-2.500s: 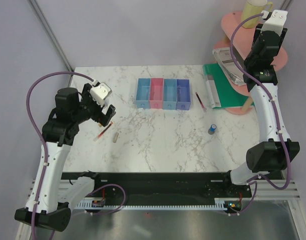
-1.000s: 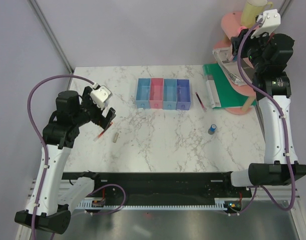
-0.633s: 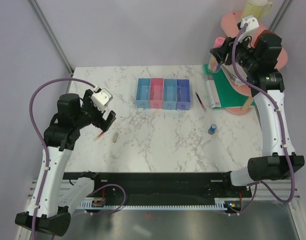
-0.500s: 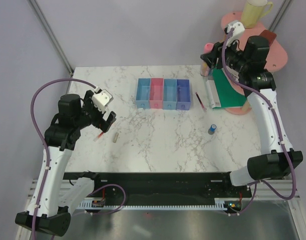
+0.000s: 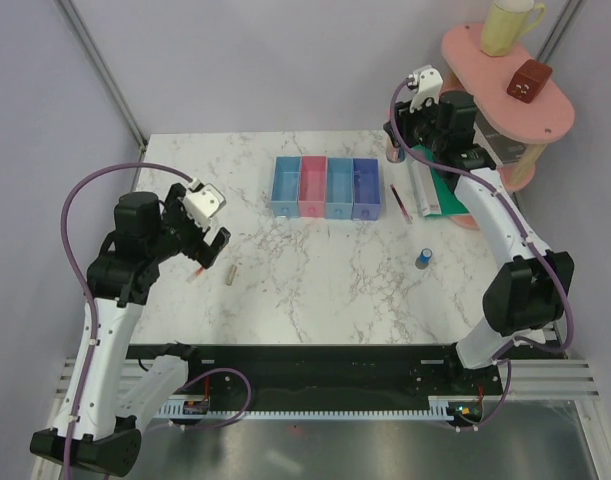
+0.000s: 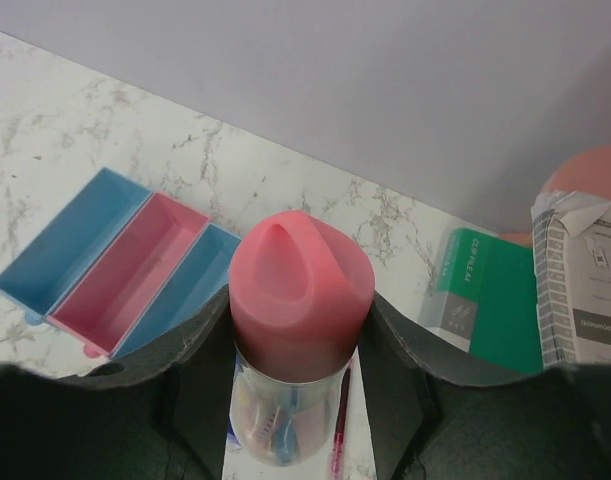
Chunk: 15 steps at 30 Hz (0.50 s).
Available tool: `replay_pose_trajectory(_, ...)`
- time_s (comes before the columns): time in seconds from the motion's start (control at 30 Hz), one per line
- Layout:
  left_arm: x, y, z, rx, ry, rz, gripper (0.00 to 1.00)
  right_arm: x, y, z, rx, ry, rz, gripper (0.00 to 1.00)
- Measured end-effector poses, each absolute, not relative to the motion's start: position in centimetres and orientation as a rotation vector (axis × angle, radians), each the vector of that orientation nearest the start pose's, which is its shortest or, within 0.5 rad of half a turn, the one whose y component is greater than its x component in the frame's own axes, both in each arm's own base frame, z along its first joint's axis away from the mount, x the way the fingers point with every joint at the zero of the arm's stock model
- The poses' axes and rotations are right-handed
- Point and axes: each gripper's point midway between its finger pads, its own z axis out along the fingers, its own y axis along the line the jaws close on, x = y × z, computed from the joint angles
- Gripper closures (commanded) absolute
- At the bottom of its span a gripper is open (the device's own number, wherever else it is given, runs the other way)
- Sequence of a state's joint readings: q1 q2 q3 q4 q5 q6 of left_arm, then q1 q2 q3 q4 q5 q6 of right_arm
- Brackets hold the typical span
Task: Sort the stationery into containers
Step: Place the stationery in the storage box.
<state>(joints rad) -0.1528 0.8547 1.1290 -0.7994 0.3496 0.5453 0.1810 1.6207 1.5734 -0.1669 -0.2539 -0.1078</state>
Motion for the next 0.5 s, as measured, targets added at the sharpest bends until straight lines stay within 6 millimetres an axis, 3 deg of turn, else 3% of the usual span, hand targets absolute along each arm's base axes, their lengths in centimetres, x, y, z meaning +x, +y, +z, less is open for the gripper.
replay_pose_trajectory(0.23, 24.2, -7.6, 28.9, 0.912, 1.838, -0.102, 0.0, 51.9, 12.9, 29.7, -0.377, 1.74, 0.203, 1.0)
replay_pose_trajectory(0.5, 24.4, -6.2, 28.7, 0.958, 1.897, -0.015, 0.0, 52.6, 12.6, 25.9, -0.322, 1.719, 0.157, 1.0)
